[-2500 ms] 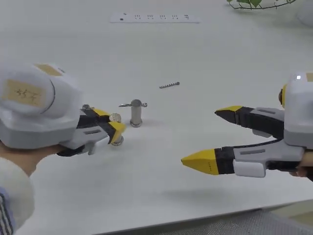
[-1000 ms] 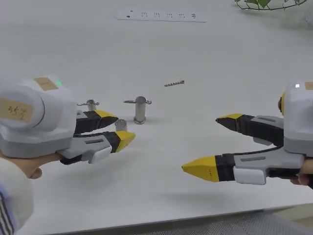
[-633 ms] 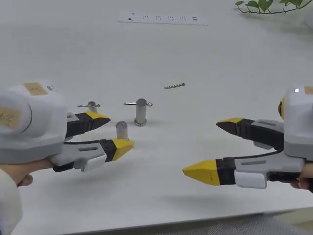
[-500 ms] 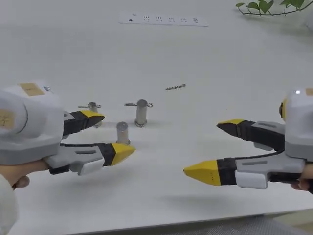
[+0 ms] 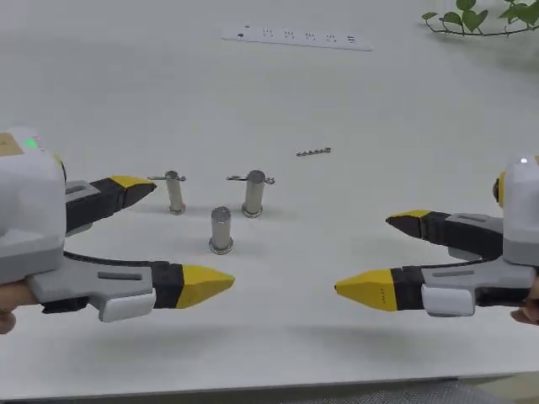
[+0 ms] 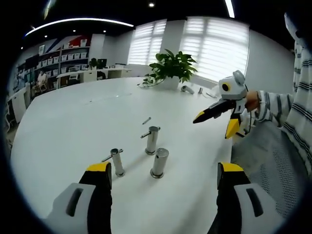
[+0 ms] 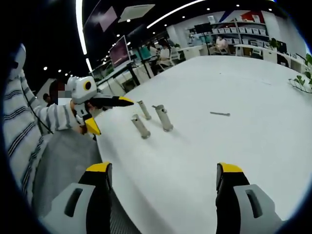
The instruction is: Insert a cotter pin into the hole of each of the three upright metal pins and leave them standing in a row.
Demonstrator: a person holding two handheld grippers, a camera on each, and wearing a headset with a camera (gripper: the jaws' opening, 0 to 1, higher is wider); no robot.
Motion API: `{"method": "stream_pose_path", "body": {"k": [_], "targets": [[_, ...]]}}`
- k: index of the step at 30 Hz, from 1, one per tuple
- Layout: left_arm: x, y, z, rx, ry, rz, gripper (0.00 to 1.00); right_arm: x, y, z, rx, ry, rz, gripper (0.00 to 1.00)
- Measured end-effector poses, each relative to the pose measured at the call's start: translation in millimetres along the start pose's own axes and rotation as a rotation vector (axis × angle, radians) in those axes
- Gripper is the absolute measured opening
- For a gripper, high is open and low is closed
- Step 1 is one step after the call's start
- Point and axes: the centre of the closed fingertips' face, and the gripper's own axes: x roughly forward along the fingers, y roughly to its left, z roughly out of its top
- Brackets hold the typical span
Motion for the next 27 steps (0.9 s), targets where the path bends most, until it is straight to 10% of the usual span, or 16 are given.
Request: {"method": "stream_pose_path", "body": {"k": [15,27], "targets": [[-12.9,3.3,-8.1,-0.055,0.025,0.016,0.99,0.6,-20.4,32.6,-0.184,0.108,0.031,0.90],[-18.0,3.6,-20.0,-0.097,0.056,0.044,0.99,22.2,-44.2,36.3,-0.327,0.294,0.089,0.84]]}}
